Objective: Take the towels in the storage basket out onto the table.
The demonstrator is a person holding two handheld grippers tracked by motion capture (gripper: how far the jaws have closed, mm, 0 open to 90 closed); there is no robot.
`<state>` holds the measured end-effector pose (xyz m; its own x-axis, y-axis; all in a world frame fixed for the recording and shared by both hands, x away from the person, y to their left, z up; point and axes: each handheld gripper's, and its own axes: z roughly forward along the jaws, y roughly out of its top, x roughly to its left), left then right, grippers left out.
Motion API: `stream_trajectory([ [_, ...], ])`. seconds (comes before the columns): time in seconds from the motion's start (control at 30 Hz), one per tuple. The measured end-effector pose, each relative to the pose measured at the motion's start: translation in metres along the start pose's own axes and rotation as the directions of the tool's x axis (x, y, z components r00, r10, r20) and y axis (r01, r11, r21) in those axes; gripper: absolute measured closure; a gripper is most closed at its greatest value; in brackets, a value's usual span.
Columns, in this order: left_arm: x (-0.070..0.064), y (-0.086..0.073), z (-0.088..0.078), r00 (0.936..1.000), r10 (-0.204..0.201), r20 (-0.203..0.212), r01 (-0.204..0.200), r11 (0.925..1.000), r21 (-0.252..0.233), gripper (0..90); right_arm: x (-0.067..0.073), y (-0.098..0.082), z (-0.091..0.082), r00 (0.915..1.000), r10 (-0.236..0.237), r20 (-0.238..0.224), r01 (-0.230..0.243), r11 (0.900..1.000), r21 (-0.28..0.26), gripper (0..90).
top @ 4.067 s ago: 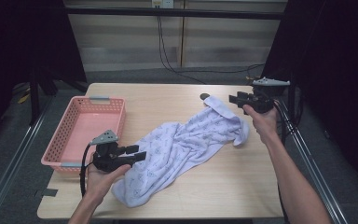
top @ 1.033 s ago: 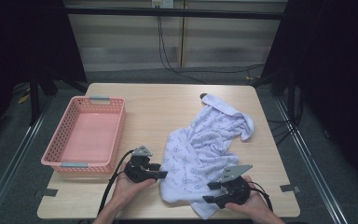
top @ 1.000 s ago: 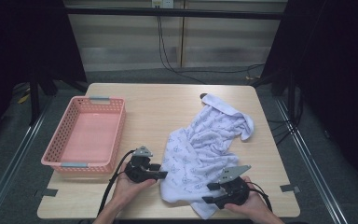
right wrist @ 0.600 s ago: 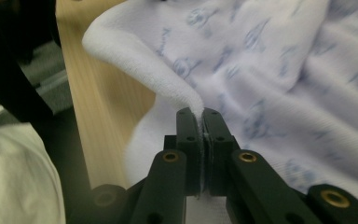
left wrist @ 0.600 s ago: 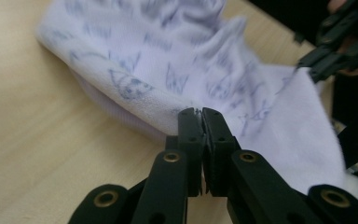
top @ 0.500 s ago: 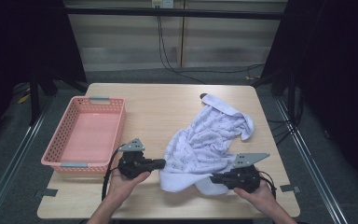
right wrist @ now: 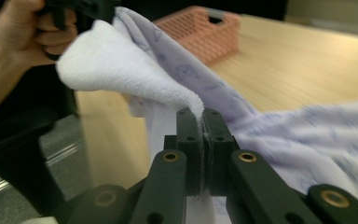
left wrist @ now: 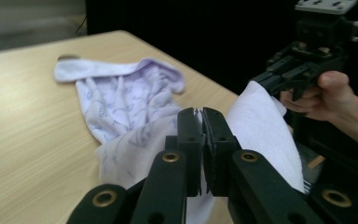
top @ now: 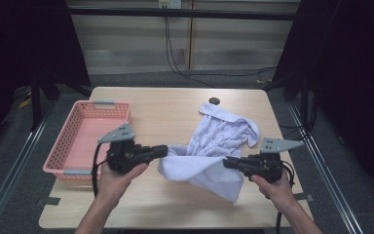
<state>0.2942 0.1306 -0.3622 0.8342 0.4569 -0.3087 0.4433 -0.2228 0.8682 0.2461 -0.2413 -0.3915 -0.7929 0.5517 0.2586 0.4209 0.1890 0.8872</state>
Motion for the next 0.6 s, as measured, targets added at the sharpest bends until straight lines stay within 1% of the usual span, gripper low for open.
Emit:
stream_trajectory([
  [0.03, 0.010, -0.003, 0.015, 0.9997, -0.021, 0.011, 0.021, 0.9996, 0.017, 85.5, -0.015, -0.006, 0.006, 0.9986, 0.034, 0.042, -0.035, 0.999, 0.027, 87.1],
  [0.07, 0.021, -0.007, 0.030, 0.9989, -0.045, 0.014, 0.045, 0.9986, 0.029, 81.8, -0.028, -0.013, 0.011, 0.9957, 0.068, 0.062, -0.072, 0.996, 0.056, 87.2],
  [0.1, 0.031, -0.013, 0.043, 0.9974, -0.071, -0.011, 0.071, 0.9966, 0.042, 77.8, -0.042, -0.022, 0.018, 0.9910, 0.093, 0.096, -0.102, 0.990, 0.095, 87.2],
  [0.13, 0.039, -0.017, 0.051, 0.9964, -0.083, -0.018, 0.084, 0.9943, 0.065, 76.9, -0.054, -0.031, 0.024, 0.9853, 0.110, 0.130, -0.128, 0.982, 0.136, 87.2],
  [0.17, 0.048, -0.023, 0.061, 0.9937, -0.109, -0.025, 0.111, 0.9910, 0.075, 75.0, -0.062, -0.039, 0.028, 0.9815, 0.116, 0.152, -0.141, 0.977, 0.163, 87.2],
  [0.2, 0.051, -0.027, 0.064, 0.9913, -0.126, -0.039, 0.128, 0.9891, 0.073, 69.8, -0.072, -0.049, 0.033, 0.9754, 0.123, 0.183, -0.159, 0.967, 0.199, 87.2],
  [0.23, 0.054, -0.030, 0.065, 0.9883, -0.144, -0.052, 0.147, 0.9859, 0.079, 65.4, -0.078, -0.055, 0.035, 0.9716, 0.129, 0.198, -0.171, 0.962, 0.212, 87.2],
  [0.27, 0.055, -0.034, 0.064, 0.9879, -0.148, -0.048, 0.152, 0.9848, 0.085, 63.1, -0.085, -0.060, 0.036, 0.9655, 0.149, 0.213, -0.196, 0.955, 0.221, 87.2],
  [0.3, 0.054, -0.036, 0.063, 0.9883, -0.144, -0.051, 0.148, 0.9850, 0.088, 61.7, -0.093, -0.064, 0.035, 0.9606, 0.155, 0.230, -0.209, 0.949, 0.234, 87.1],
  [0.33, 0.053, -0.039, 0.061, 0.9892, -0.134, -0.058, 0.139, 0.9855, 0.097, 60.0, -0.097, -0.066, 0.035, 0.9585, 0.150, 0.243, -0.208, 0.949, 0.236, 86.9],
  [0.37, 0.051, -0.042, 0.059, 0.9902, -0.129, -0.054, 0.134, 0.9865, 0.095, 60.0, -0.101, -0.068, 0.034, 0.9511, 0.158, 0.266, -0.224, 0.945, 0.239, 86.3],
  [0.4, 0.048, -0.049, 0.057, 0.9931, -0.111, -0.037, 0.114, 0.9882, 0.102, 60.1, -0.105, -0.070, 0.034, 0.9470, 0.158, 0.280, -0.230, 0.941, 0.249, 84.5],
  [0.43, 0.046, -0.053, 0.057, 0.9950, -0.094, -0.032, 0.097, 0.9889, 0.113, 61.4, -0.108, -0.074, 0.033, 0.9427, 0.152, 0.297, -0.232, 0.938, 0.256, 77.7],
  [0.47, 0.044, -0.059, 0.057, 0.9960, -0.084, -0.032, 0.087, 0.9884, 0.124, 63.2, -0.107, -0.074, 0.031, 0.9414, 0.152, 0.301, -0.232, 0.940, 0.251, 71.3],
  [0.5, 0.042, -0.064, 0.058, 0.9967, -0.079, -0.018, 0.080, 0.9882, 0.130, 65.6, -0.104, -0.073, 0.029, 0.9418, 0.144, 0.304, -0.224, 0.942, 0.249, 65.8],
  [0.53, 0.039, -0.072, 0.060, 0.9977, -0.067, 0.012, 0.065, 0.9874, 0.144, 68.0, -0.100, -0.072, 0.027, 0.9401, 0.132, 0.314, -0.215, 0.945, 0.245, 64.0],
  [0.57, 0.037, -0.076, 0.063, 0.9982, -0.057, 0.018, 0.054, 0.9866, 0.154, 68.9, -0.092, -0.069, 0.022, 0.9373, 0.105, 0.332, -0.190, 0.954, 0.234, 61.7],
  [0.6, 0.035, -0.078, 0.066, 0.9988, -0.043, 0.023, 0.039, 0.9835, 0.177, 69.8, -0.087, -0.068, 0.019, 0.9382, 0.100, 0.331, -0.181, 0.958, 0.224, 62.7],
])
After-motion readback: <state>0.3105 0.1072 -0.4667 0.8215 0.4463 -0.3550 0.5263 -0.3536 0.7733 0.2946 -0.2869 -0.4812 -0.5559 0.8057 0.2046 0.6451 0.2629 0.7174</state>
